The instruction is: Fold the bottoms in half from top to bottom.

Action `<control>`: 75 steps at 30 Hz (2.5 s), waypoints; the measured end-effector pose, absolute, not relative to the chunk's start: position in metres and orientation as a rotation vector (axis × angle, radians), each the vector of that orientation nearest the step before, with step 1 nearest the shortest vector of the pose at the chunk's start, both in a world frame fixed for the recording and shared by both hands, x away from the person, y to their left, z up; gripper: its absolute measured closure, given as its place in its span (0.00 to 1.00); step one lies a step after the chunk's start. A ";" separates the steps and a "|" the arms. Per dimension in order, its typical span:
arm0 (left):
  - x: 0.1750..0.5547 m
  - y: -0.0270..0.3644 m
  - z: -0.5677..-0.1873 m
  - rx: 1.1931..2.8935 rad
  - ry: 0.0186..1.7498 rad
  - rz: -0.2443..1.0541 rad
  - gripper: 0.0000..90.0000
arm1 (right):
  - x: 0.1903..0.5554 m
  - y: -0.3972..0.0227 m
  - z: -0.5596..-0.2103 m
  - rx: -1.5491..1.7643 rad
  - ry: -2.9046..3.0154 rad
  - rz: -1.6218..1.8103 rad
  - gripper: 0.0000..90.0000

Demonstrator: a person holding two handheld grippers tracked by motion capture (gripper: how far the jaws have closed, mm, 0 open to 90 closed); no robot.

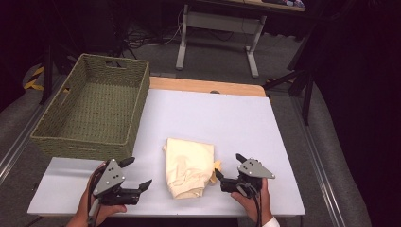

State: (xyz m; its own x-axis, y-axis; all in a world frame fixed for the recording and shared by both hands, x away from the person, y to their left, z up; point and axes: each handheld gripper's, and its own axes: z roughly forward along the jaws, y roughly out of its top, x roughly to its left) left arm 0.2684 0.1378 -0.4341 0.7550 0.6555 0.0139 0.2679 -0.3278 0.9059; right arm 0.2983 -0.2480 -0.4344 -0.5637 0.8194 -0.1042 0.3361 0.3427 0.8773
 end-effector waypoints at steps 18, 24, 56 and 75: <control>0.290 0.094 -0.432 1.928 0.720 0.423 0.15 | 0.311 -0.226 -0.442 1.061 2.132 1.179 0.10; 0.312 0.077 -0.440 1.971 0.844 0.470 0.16 | 0.321 -0.217 -0.445 1.081 2.176 1.144 0.09; 0.361 0.058 -0.470 2.085 0.933 -0.050 0.35 | 0.353 -0.189 -0.459 1.209 2.533 1.127 0.43; 0.350 0.058 -0.471 2.009 0.892 -0.010 0.75 | 0.346 -0.191 -0.460 1.159 2.532 1.250 0.72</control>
